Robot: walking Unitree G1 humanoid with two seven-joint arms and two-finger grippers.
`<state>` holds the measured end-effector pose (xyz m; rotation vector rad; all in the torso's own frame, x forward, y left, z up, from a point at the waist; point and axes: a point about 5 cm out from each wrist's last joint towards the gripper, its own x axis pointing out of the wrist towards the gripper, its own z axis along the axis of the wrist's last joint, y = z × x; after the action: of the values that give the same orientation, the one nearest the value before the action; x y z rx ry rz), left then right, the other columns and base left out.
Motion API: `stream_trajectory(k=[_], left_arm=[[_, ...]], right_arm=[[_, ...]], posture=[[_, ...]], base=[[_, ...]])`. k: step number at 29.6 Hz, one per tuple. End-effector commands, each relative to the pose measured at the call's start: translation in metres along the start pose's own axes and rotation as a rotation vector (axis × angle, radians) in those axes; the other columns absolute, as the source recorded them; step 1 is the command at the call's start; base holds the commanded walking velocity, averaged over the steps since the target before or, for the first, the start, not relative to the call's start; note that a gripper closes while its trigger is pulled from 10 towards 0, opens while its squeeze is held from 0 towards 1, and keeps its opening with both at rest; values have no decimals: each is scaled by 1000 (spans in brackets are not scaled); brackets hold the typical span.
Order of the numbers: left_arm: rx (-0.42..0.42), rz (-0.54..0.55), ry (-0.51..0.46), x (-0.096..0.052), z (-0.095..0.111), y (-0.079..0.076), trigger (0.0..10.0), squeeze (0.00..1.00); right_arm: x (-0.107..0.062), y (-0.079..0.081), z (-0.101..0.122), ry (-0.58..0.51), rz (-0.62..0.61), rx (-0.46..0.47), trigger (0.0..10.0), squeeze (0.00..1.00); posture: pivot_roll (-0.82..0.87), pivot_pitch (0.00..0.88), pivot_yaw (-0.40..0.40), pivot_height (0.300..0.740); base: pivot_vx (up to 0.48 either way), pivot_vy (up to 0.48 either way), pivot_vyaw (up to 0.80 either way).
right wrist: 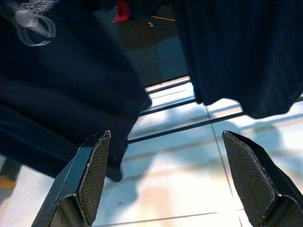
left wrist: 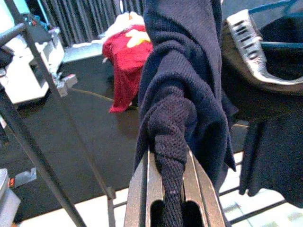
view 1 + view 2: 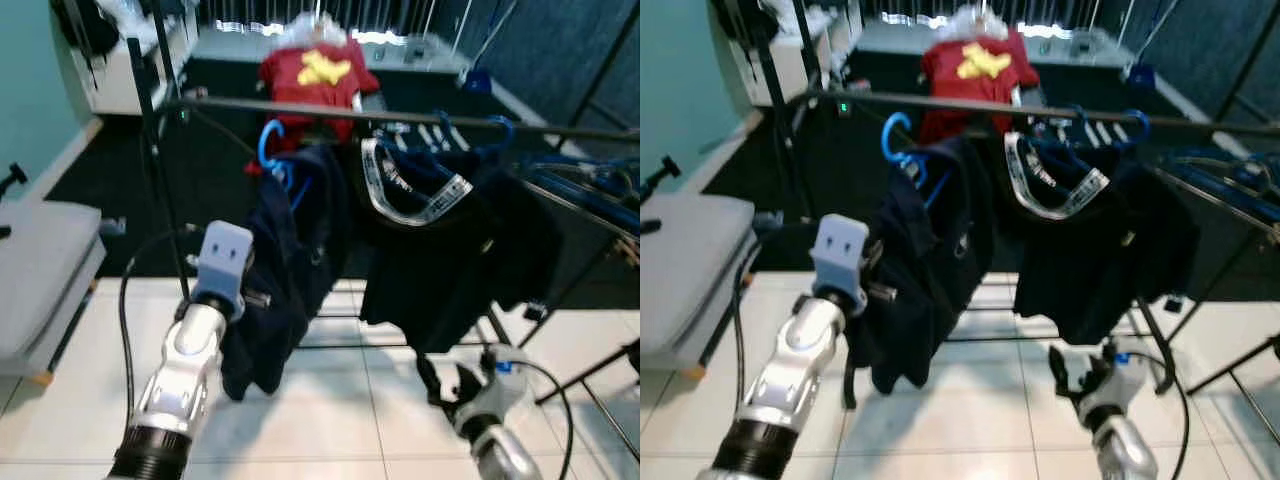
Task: Hang hanger
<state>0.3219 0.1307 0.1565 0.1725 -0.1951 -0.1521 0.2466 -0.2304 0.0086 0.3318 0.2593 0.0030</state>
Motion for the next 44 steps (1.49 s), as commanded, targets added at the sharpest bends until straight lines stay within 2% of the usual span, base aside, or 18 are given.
stream_trajectory(k=[1, 11, 16, 19, 20, 22, 24, 27, 28, 35, 37, 38, 39, 41, 42, 43, 44], left_arm=[[-9, -12, -48, 6, 12, -6, 10000, 0], [-25, -15, -38, 11, 13, -12, 10000, 0], [-52, 42, 19, 10, 5, -6, 10000, 0], [-25, 52, 121, 4, -10, -4, 10000, 0], [-25, 52, 121, 4, -10, -4, 10000, 0], [-4, 59, 210, -3, -24, -2, 10000, 0], [-17, 71, 258, -10, -34, 0, 10000, 0], [-46, 64, 282, -17, -39, 0, 10000, 0], [-63, 58, 289, -20, -41, 0, 10000, 1000], [-91, 11, 311, -26, -44, -3, 10000, 1000], [-141, -102, 261, -36, -43, -8, 10000, 1000], [-141, -102, 261, -36, -43, -8, 10000, 1000], [-168, -149, 241, -39, -43, -10, 10000, 1000], [-168, -149, 241, -39, -43, -10, 10000, 1000], [-158, -162, 247, -49, -51, -5, 10000, 1000], [-127, -142, 301, -64, -69, 5, 10000, 1000], [-127, -142, 301, -64, -69, 5, 10000, 1000]], right_arm=[[-3, -6, 1, 4, -24, 2, 10000, 0], [-5, -9, 1, 15, -39, -12, 10000, 0], [-6, -12, 1, 18, -54, -22, 10000, 0], [-7, -14, 1, 20, -60, -25, 10000, 0], [-7, -14, 1, 20, -60, -25, 10000, 0], [-7, -16, 2, 22, -65, -26, 10000, 0], [-7, -18, 1, 25, -71, -27, 10000, 0], [-7, -19, 1, 29, -75, -27, 10000, 0], [-7, -20, 1, 32, -76, -28, 10000, 0], [-6, -20, 1, 37, -79, -29, 10000, 0], [-6, -22, 0, 41, -83, -29, 10000, 0], [-6, -22, 0, 41, -83, -29, 10000, 0], [-5, -22, 0, 42, -84, -29, 10000, 0], [-5, -22, 0, 42, -84, -29, 10000, 0], [-6, -23, 0, 45, -87, -29, 10000, 0], [-6, -25, -1, 50, -90, -28, 10000, 0], [-6, -25, -1, 50, -90, -28, 10000, 0]], posture=[[15, 70, -62, 740], [14, 67, -62, 740], [11, 70, -57, 740], [11, 73, -56, 740], [11, 73, -56, 740], [12, 75, -57, 740], [17, 79, -60, 740], [19, 79, -60, 740], [19, 79, -60, 740], [19, 79, -62, 740], [23, 80, -62, 740], [23, 80, -62, 740], [23, 80, -62, 740], [23, 80, -62, 740], [20, 82, -59, 740], [25, 84, -62, 740], [25, 84, -62, 740]], base=[[480, 0, 0], [480, 0, 0], [52, 0, 0], [0, 0, 0], [0, 0, 0], [0, 0, 0], [0, 0, 0], [0, 0, 0], [0, 0, 0], [0, 0, 0], [0, 0, 0], [0, 0, 0], [0, 0, 0], [0, 0, 0], [0, 0, 0], [0, 0, 0], [0, 0, 0]])
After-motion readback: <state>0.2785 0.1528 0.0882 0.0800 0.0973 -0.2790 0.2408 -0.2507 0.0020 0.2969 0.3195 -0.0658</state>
